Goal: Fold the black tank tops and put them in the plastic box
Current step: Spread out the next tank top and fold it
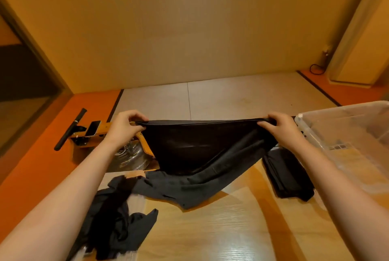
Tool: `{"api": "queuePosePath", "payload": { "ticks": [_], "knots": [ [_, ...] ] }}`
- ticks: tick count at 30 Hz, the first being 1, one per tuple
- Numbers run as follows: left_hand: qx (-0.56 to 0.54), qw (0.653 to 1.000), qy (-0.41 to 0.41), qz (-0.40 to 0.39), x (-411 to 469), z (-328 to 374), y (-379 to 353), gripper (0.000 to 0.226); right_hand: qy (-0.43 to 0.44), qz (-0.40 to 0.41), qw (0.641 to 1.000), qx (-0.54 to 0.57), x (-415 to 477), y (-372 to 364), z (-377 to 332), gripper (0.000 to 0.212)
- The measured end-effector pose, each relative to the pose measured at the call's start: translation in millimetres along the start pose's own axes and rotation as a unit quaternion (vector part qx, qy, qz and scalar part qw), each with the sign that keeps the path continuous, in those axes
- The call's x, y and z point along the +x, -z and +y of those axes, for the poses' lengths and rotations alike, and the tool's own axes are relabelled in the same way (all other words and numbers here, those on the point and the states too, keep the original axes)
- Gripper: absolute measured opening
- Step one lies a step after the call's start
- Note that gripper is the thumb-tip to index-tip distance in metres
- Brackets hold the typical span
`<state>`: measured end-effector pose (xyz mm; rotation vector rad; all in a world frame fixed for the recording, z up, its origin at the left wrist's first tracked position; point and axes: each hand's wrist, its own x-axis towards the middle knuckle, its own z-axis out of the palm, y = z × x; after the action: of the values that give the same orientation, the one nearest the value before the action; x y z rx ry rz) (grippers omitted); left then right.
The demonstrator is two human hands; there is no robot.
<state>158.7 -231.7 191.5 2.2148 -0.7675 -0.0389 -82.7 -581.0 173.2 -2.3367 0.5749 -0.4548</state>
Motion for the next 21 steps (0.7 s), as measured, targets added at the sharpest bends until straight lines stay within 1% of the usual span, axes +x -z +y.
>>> {"api": "queuePosePath", "payload": {
  "ticks": [2,5,9,11,17,21],
  "knots": [
    [0.005,1.0,-0.016,0.021,11.9,9.0,9.0,0.021,0.011,0.027,0.999,0.015,17.7,7.6,-8.6,0.029],
    [-0.013,0.997,-0.03,0.068,32.8,23.0,21.6,0.011,0.036,0.062,0.997,0.034,42.2,18.8,-22.6,0.02],
    [-0.077,0.99,-0.028,0.113,60.0,44.5,35.8,0.006,0.064,0.109,0.991,0.048,71.2,36.3,-44.2,0.018],
    [-0.101,0.985,-0.032,0.136,71.4,56.0,42.9,0.007,0.081,0.126,0.988,0.043,87.0,48.5,-54.4,0.016],
    [-0.122,0.977,-0.041,0.172,102.7,85.1,72.0,0.007,0.117,0.153,0.98,0.04,125.7,96.0,-91.7,0.011],
    [-0.115,0.973,-0.057,0.194,116.5,102.5,90.6,0.005,0.138,0.199,0.97,0.039,141.3,123.1,-118.2,0.014]
  ]
}}
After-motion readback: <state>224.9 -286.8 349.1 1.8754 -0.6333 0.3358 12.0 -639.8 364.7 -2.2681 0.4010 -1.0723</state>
